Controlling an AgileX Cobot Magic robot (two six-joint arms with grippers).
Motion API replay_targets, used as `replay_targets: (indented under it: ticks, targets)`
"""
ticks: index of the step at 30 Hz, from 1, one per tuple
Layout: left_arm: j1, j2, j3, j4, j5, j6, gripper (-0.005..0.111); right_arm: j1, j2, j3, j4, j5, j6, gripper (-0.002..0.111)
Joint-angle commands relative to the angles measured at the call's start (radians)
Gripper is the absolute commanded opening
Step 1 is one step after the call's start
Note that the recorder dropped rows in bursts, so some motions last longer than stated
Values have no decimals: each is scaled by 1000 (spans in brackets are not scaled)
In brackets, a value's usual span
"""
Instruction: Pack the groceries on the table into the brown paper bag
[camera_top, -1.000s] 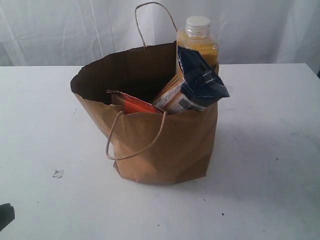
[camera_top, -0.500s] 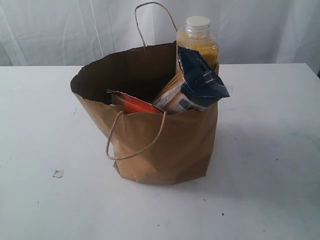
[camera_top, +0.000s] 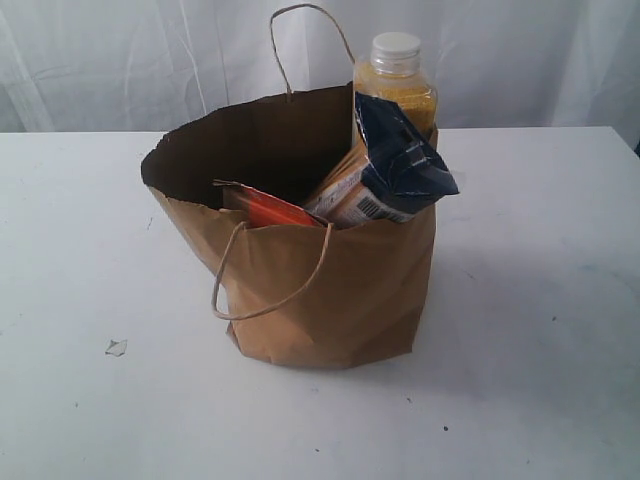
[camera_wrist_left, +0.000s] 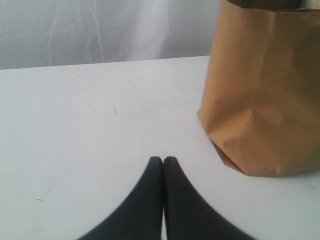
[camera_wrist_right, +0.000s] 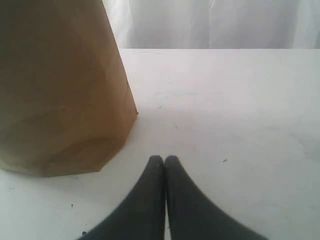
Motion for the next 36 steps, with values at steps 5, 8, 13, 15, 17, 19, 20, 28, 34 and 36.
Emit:
replay_targets:
  ticks: [5, 8, 13, 15, 17, 19, 20, 28, 34, 36]
  targets:
    - [60, -6, 4, -4, 8, 0, 0, -4, -5, 5, 0, -6, 1, 0]
    - [60, -6, 4, -4, 8, 0, 0, -4, -5, 5, 0, -6, 1, 0]
    - [60, -6, 4, -4, 8, 0, 0, -4, -5, 5, 0, -6, 1, 0]
    - [60, -6, 4, -4, 8, 0, 0, -4, -5, 5, 0, -6, 1, 0]
    - [60, -6, 4, -4, 14, 0, 0, -4, -5, 5, 0, -6, 1, 0]
    - [60, -6, 4, -4, 26, 0, 0, -4, -5, 5, 0, -6, 1, 0]
    - [60, -6, 4, -2, 31, 0, 0, -4, -5, 5, 0, -6, 1, 0]
    - [60, -6, 4, 146, 190, 0, 0, -4, -5, 5, 0, -6, 1, 0]
    - [60, -6, 4, 175, 198, 0, 0, -4, -5, 5, 0, -6, 1, 0]
    - [60, -6, 4, 175, 207, 0, 0, -4, -5, 5, 0, -6, 1, 0]
